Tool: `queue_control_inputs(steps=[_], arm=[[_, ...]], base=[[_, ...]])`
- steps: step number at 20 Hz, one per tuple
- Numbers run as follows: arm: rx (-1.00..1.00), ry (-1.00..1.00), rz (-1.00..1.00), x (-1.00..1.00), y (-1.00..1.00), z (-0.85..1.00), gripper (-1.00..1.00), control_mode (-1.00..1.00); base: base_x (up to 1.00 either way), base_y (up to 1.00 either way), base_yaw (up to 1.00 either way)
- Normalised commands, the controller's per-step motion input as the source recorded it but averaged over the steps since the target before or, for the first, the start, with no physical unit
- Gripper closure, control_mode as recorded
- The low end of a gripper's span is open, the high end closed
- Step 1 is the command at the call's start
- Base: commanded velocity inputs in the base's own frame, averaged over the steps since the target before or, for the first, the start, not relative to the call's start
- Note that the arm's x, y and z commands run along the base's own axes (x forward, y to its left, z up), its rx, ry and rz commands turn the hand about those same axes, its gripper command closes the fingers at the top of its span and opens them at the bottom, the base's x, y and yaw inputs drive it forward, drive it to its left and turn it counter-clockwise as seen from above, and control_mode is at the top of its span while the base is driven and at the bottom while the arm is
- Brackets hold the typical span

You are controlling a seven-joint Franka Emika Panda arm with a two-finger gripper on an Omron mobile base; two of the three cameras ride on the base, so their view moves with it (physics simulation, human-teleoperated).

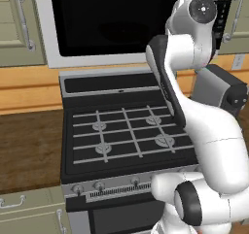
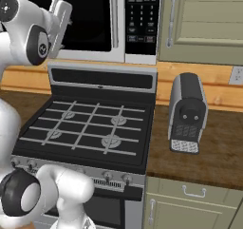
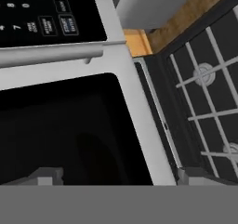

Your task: Open the microwave, place the bowl with waffle inside the microwave, then close the microwave door and turn it on.

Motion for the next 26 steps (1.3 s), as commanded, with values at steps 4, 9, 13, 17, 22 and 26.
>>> queue_control_inputs(steps=[4,9,13,17,22,26], arm=[[-0.29,-0.11,0.08,-1.00,-0.03,0.08,1.00,-1.00],[-0.30,-0.01,0.09,-1.00,-0.10,0.15,1.00,-1.00],[-0.38,0.01,0.07,-0.91,-0.01,0.24,1.00,-1.00],[-0.42,0.11,0.08,-0.69,-0.11,0.18,1.00,-1.00],[-0.46,0.23,0.01,-0.34,-0.29,0.03,1.00,-1.00],[-0.46,0.27,0.00,-0.18,-0.36,0.00,1.00,-1.00]], base=[[0.00,0.00,0.00],[0.00,0.00,0.00],[0.00,0.00,0.00],[0.00,0.00,0.00],[0.00,0.00,0.00],[0.00,0.00,0.00]])
